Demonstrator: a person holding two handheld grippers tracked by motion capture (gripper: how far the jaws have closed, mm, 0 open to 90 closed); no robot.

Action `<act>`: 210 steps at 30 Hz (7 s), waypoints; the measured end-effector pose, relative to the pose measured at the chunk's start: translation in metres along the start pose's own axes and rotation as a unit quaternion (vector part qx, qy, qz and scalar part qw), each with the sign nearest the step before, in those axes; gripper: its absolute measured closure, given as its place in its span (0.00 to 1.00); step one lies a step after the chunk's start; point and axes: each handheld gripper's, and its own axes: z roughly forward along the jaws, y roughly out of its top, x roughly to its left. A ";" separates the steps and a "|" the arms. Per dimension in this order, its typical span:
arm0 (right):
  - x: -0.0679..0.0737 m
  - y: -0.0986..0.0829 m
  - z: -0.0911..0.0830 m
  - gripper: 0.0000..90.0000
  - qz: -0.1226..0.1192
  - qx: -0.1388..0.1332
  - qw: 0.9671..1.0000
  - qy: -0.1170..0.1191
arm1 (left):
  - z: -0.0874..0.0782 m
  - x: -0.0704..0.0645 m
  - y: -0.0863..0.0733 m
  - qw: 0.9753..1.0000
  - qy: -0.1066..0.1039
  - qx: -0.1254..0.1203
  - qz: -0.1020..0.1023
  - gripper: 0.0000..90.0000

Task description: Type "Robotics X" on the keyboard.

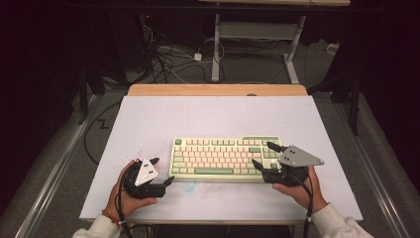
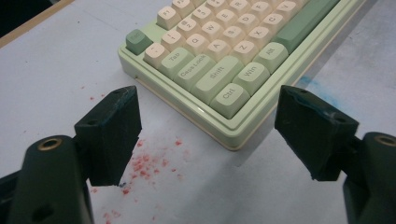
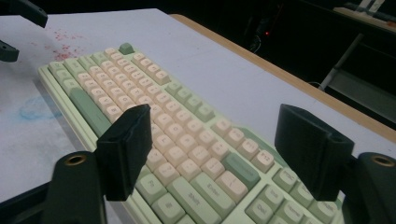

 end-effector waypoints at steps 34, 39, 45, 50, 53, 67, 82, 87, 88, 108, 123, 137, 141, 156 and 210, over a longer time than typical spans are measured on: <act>0.000 -0.056 -0.037 0.25 -0.005 0.056 0.996 -0.072 | 0.021 -0.005 0.058 0.993 -0.115 0.025 0.004 0.97; -0.002 -0.056 -0.037 0.26 -0.004 0.051 0.996 -0.079 | 0.036 -0.011 0.072 0.992 -0.122 0.034 0.019 0.97; -0.001 -0.055 -0.036 0.26 -0.007 0.052 0.996 -0.076 | 0.052 -0.019 0.089 0.990 -0.129 0.039 0.038 0.97; -0.002 -0.056 -0.035 0.26 -0.006 0.054 0.996 -0.074 | 0.068 -0.026 0.101 0.987 -0.139 0.051 0.056 0.97; -0.002 -0.056 -0.035 0.26 -0.008 0.056 0.996 -0.074 | 0.077 -0.030 0.106 0.986 -0.144 0.057 0.058 0.97; -0.002 -0.058 -0.034 0.26 -0.012 0.061 0.995 -0.072 | 0.099 -0.041 0.112 0.983 -0.143 0.086 0.076 0.97; -0.002 -0.058 -0.036 0.26 -0.016 0.063 0.995 -0.072 | 0.082 -0.033 0.112 0.990 -0.114 0.042 0.074 0.94; -0.002 -0.058 -0.036 0.26 -0.015 0.064 0.995 -0.072 | 0.070 -0.026 0.103 0.993 -0.094 0.011 0.066 0.85; -0.003 -0.059 -0.037 0.26 -0.014 0.064 0.995 -0.072 | 0.068 -0.024 0.101 0.993 -0.096 0.007 0.065 0.85; -0.006 -0.059 -0.038 0.26 -0.003 0.060 0.996 -0.070 | 0.033 -0.009 0.060 0.998 -0.010 -0.038 0.046 0.25; -0.005 -0.058 -0.033 0.26 0.003 0.064 0.996 -0.060 | 0.017 -0.001 0.025 0.999 0.019 -0.021 0.030 0.21; -0.011 -0.049 -0.025 0.32 0.011 0.060 0.997 -0.054 | 0.008 0.003 0.001 1.000 0.028 0.003 0.013 0.21; -0.012 -0.042 -0.020 0.34 0.016 0.052 0.998 -0.039 | 0.007 -0.001 -0.004 1.000 0.019 0.005 -0.003 0.21; -0.006 -0.012 0.030 0.84 0.000 0.094 0.995 0.023 | 0.010 -0.002 -0.005 1.000 0.011 0.015 -0.001 0.21; 0.006 0.022 0.079 0.87 -0.012 0.095 0.993 0.063 | 0.015 -0.005 -0.009 0.999 -0.004 0.042 0.015 0.21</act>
